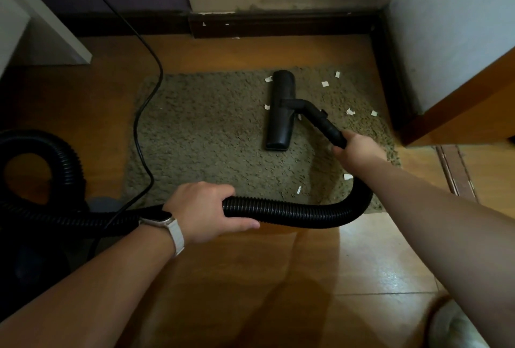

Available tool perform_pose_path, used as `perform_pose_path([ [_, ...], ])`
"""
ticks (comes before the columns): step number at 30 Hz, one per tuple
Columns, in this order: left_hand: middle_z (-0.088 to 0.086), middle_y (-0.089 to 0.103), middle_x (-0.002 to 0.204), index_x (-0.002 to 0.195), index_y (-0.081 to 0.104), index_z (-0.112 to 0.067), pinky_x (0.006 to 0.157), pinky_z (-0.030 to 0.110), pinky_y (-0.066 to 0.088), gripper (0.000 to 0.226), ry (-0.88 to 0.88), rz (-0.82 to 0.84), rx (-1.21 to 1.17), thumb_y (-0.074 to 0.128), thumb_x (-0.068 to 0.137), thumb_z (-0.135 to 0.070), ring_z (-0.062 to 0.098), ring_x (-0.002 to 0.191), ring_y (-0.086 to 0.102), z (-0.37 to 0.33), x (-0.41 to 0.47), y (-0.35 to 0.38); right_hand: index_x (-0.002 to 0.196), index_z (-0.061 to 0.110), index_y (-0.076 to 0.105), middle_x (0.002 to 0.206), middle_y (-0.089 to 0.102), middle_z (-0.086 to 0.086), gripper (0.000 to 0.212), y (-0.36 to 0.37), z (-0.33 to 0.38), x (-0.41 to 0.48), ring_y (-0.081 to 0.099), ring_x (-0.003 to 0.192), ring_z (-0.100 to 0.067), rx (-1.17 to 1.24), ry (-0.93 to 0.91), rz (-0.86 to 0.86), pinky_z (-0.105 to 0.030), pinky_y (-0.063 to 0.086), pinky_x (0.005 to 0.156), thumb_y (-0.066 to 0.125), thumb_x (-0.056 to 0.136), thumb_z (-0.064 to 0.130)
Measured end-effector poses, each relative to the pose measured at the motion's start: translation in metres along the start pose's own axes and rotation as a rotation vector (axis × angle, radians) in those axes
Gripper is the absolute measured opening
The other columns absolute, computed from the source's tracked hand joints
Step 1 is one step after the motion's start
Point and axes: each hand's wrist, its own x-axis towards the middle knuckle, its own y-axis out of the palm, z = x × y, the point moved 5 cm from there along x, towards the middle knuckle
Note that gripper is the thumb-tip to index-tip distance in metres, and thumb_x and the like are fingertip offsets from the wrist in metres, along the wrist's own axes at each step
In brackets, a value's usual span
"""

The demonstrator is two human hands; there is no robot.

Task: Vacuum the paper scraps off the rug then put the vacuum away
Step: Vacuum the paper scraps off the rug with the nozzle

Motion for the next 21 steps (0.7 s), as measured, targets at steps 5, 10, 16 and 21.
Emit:
perform_pose_path([
  [5,-0.014,0.056,0.064,0.076,0.054,-0.032,0.054,0.024,0.038,0.088,-0.028,0.001,-0.017,0.016,0.048,-0.107,-0.001,0.061,0.053,0.005,0.001,0.001,0.116,0.034,0.055,0.075,0.059,0.006,0.024,-0.002,0.016,0.008,0.057,0.061,-0.013,-0.034,-0.028,-0.001,-0.024,0.037,0.047,0.055,0.093,0.044],
  [10,-0.015,0.057,0.067,0.079,0.056,-0.033,0.054,0.023,0.037,0.086,-0.036,0.017,-0.017,0.019,0.05,-0.105,-0.001,0.063,0.053,0.009,0.005,0.006,0.116,0.035,0.054,0.078,0.06,0.005,0.023,-0.002,0.034,0.014,0.06,0.063,-0.015,-0.043,-0.085,0.031,-0.025,0.039,0.049,0.055,0.094,0.041],
  [16,-0.014,0.056,0.067,0.079,0.055,-0.032,0.058,0.025,0.042,0.084,-0.029,0.047,-0.03,0.021,0.052,-0.103,0.001,0.063,0.054,0.015,0.007,0.012,0.108,0.034,0.054,0.078,0.06,0.002,0.015,0.004,0.047,0.017,0.06,0.067,-0.019,-0.065,-0.162,0.069,-0.031,0.047,0.055,0.054,0.095,0.041],
  [21,-0.013,0.054,0.065,0.075,0.05,-0.031,0.052,0.023,0.035,0.081,0.005,0.054,-0.041,0.019,0.053,-0.103,-0.001,0.061,0.051,0.019,0.009,0.016,0.109,0.031,0.055,0.078,0.06,0.003,0.017,0.004,0.063,0.018,0.061,0.069,-0.02,-0.113,-0.18,0.092,-0.031,0.049,0.057,0.053,0.096,0.041],
])
